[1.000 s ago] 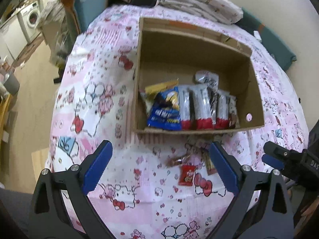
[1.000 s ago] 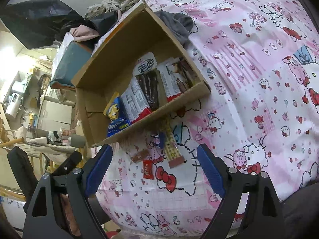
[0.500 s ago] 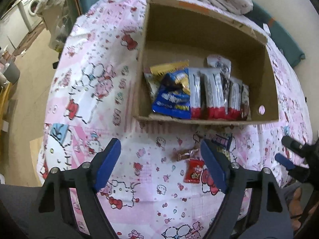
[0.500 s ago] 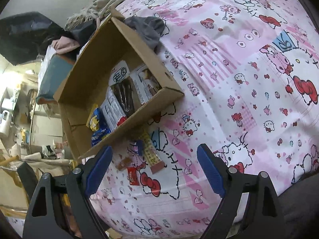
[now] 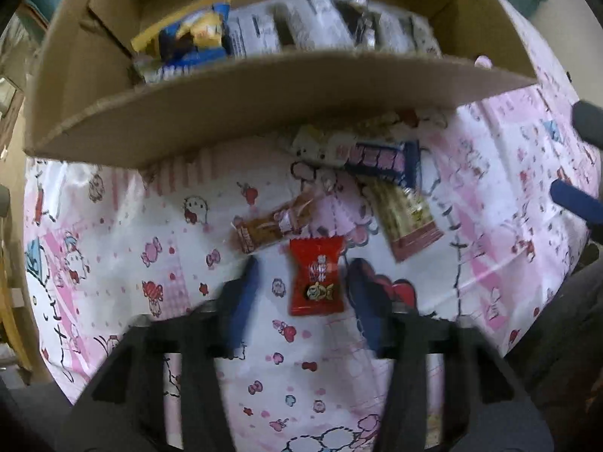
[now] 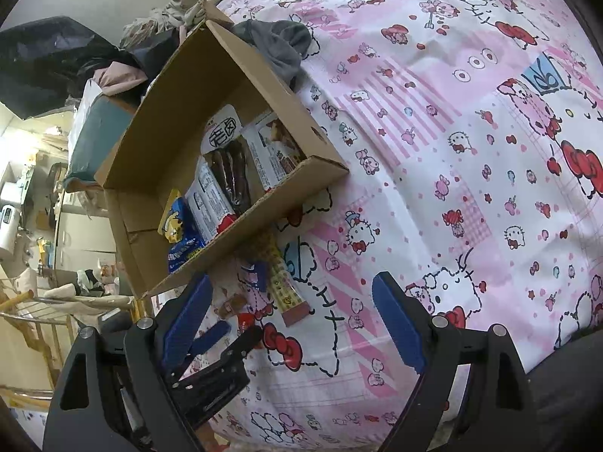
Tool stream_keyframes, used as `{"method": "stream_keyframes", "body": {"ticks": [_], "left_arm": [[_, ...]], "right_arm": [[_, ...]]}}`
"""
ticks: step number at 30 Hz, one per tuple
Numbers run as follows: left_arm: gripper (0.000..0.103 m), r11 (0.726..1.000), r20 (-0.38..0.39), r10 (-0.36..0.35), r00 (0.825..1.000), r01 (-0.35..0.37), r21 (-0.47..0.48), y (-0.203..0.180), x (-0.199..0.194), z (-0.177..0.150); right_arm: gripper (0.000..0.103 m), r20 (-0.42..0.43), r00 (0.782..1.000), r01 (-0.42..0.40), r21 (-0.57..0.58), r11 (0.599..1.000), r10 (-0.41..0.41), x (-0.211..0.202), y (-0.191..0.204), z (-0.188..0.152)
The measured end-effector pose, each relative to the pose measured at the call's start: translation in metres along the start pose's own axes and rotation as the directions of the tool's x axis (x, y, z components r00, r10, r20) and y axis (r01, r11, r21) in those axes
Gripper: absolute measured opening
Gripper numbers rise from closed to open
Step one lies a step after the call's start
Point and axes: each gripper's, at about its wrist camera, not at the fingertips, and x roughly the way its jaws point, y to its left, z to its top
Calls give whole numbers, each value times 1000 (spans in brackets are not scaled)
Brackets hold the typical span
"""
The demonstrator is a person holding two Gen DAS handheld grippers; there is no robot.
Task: Organize snacks
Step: 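Grasp the red candy with the left tool while the right tool grasps the checkered wafer bar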
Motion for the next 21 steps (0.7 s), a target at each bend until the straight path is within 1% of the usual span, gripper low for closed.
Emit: {"method": "stream_keyframes", "body": {"ticks": [1, 2, 3, 4, 5, 6, 9, 12, 14, 16, 18, 19, 21], "left_arm": [[16, 1000, 0, 8, 1000, -8, -4, 2, 0, 0], [16, 1000, -2, 6, 1000, -6, -4, 3, -1, -1], [13, 1000, -7, -16, 1000, 16, -7, 4, -2, -2], [13, 999, -26, -43, 999, 43, 3, 3, -2, -3], [13, 999, -27, -40, 999, 40, 12, 3, -5, -5], [13, 999, -17, -39, 999, 39, 6, 5, -11, -8], [13, 996, -30, -85, 996, 84, -35, 12, -28, -16], [13, 996, -10, -83, 997, 82, -36, 15, -48, -21], [13, 995, 15, -87, 996, 88, -57, 21, -62, -26], [13, 992, 34, -81, 996, 84, -91, 31, -70, -31], [13, 988, 45, -54, 998, 60, -139, 41, -75, -34], [13, 985, 45, -45, 998, 52, -162, 46, -77, -36], [13, 980, 52, -29, 998, 38, -197, 58, -81, -38]], "right_arm": [[89, 1, 1000, 0, -2, 1000, 0, 0, 0, 0], [89, 2, 1000, -1, -3, 1000, 1, 0, 1, 0], [89, 1, 1000, -1, -4, 1000, 1, 0, 1, 0], [89, 0, 1000, -2, -6, 1000, 2, 0, 2, 0], [89, -2, 1000, -1, -8, 1000, 1, 1, 2, 0], [89, -6, 1000, 1, -12, 1000, -1, 1, 2, -1], [89, -22, 1000, 17, -33, 999, -18, 5, 5, -3], [89, -39, 998, 37, -55, 998, -39, 11, 8, -4], [89, -49, 997, 59, -83, 995, -64, 17, 13, -5], [89, -65, 992, 96, -142, 985, -106, 27, 22, -8], [88, -85, 984, 137, -218, 966, -159, 40, 32, -11], [86, -98, 976, 160, -272, 949, -192, 49, 40, -15], [79, -120, 965, 178, -351, 919, -232, 64, 51, -21]]}}
